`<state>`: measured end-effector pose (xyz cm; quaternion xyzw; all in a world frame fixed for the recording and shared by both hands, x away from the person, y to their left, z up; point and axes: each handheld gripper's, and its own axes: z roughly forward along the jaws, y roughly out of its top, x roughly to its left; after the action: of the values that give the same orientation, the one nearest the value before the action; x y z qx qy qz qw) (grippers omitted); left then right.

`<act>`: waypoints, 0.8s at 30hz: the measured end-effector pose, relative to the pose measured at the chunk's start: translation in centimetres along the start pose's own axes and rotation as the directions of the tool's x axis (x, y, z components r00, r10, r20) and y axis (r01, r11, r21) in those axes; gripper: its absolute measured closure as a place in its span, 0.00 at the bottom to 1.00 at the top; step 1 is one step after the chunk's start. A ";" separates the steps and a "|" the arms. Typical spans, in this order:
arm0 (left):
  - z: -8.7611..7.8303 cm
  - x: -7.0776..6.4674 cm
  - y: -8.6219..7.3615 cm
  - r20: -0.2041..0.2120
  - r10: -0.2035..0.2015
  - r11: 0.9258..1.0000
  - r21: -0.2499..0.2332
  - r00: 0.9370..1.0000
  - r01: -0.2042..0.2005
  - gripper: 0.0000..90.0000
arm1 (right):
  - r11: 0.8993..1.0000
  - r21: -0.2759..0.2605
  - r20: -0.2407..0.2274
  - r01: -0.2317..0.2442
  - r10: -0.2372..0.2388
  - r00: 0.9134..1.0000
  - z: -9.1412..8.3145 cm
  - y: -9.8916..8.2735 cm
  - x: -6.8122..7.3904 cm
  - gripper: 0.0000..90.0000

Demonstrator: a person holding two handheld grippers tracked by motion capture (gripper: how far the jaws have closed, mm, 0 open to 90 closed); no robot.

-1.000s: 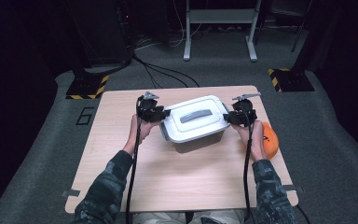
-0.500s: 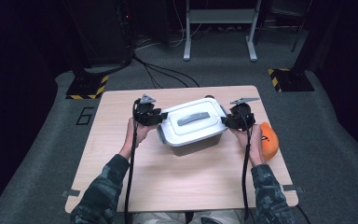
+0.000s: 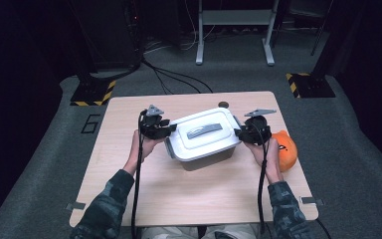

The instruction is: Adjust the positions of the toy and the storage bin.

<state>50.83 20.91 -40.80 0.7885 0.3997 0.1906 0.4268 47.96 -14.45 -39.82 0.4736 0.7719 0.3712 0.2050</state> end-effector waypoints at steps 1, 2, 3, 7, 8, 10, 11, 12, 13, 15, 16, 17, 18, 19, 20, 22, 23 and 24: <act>-0.1 -0.1 -0.1 -0.005 0.000 1.000 -0.003 1.000 0.000 0.65 | 1.000 0.002 0.001 -0.007 0.007 1.000 -0.1 -0.1 0.1 0.72; -0.2 -0.3 -0.2 -0.012 0.000 1.000 -0.005 1.000 0.000 0.65 | 1.000 -0.003 0.001 -0.006 0.006 1.000 -0.1 -0.2 0.2 0.72; -0.3 -0.3 -0.3 -0.012 0.001 1.000 -0.005 1.000 -0.001 0.65 | 1.000 -0.008 -0.001 0.002 -0.002 1.000 -0.1 -0.2 0.2 0.72; -0.7 -0.7 -0.5 -0.020 0.003 1.000 -0.004 1.000 -0.003 0.65 | 1.000 -0.008 -0.007 -0.005 0.005 1.000 -0.4 -0.5 0.4 0.72; -0.7 -0.7 -0.5 -0.020 0.003 1.000 -0.004 1.000 -0.003 0.65 | 1.000 -0.008 -0.007 -0.005 0.005 1.000 -0.4 -0.5 0.4 0.72; -0.9 -0.7 -0.6 -0.018 0.004 1.000 -0.007 1.000 -0.004 0.65 | 1.000 -0.012 -0.011 -0.005 0.005 1.000 -0.4 -0.6 0.5 0.72; -1.1 -0.9 -0.8 -0.019 0.003 1.000 -0.005 1.000 -0.003 0.65 | 1.000 -0.014 -0.015 -0.006 0.005 1.000 -0.5 -0.7 0.5 0.72; -1.3 -0.9 -0.9 -0.017 0.003 1.000 -0.004 1.000 -0.003 0.65 | 1.000 -0.016 -0.017 -0.004 0.004 1.000 -0.5 -0.8 0.6 0.72; -1.4 -1.0 -1.0 -0.016 0.003 1.000 -0.007 1.000 -0.003 0.65 | 1.000 -0.016 -0.021 -0.004 0.004 1.000 -0.6 -0.8 0.6 0.72; -1.6 -1.1 -1.2 -0.014 0.004 1.000 -0.011 1.000 -0.004 0.65 | 1.000 -0.018 -0.028 -0.006 0.006 1.000 -0.7 -0.9 0.6 0.72; -1.7 -1.2 -1.3 -0.015 0.002 1.000 -0.013 1.000 -0.003 0.65 | 1.000 -0.019 -0.031 -0.009 0.008 0.999 -0.7 -1.0 0.6 0.72; -1.8 -1.3 -1.4 -0.013 0.004 1.000 -0.012 1.000 -0.004 0.65 | 1.000 -0.020 -0.034 -0.012 0.012 0.999 -0.7 -1.1 0.6 0.72; -1.9 -1.3 -1.5 -0.013 0.005 1.000 -0.015 1.000 -0.005 0.65 | 1.000 -0.021 -0.037 -0.006 0.006 0.999 -0.8 -1.1 0.6 0.72; -2.0 -1.4 -1.6 -0.012 0.005 1.000 -0.018 1.000 -0.005 0.65 | 1.000 -0.020 -0.038 -0.006 0.006 0.999 -0.8 -1.2 0.6 0.72; -2.1 -1.5 -1.7 -0.013 0.008 1.000 -0.019 1.000 -0.008 0.64 | 1.000 -0.018 -0.040 -0.011 0.010 0.999 -0.9 -1.2 0.7 0.72; -2.3 -1.7 -1.8 -0.012 0.010 1.000 -0.020 1.000 -0.010 0.64 | 1.000 -0.018 -0.043 -0.014 0.013 0.999 -1.1 -1.4 0.8 0.72; -2.3 -1.7 -1.9 -0.010 0.010 1.000 -0.026 1.000 -0.010 0.64 | 1.000 -0.025 -0.043 -0.006 0.005 0.999 -1.1 -1.5 0.7 0.72; -2.5 -1.8 -2.0 -0.008 0.012 1.000 -0.021 1.000 -0.012 0.64 | 1.000 -0.025 -0.045 -0.013 0.012 0.999 -1.2 -1.5 0.8 0.72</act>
<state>47.25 21.43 -40.94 0.7855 0.3947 0.2004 0.4324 45.92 -14.61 -40.22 0.4675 0.7686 0.3927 0.1910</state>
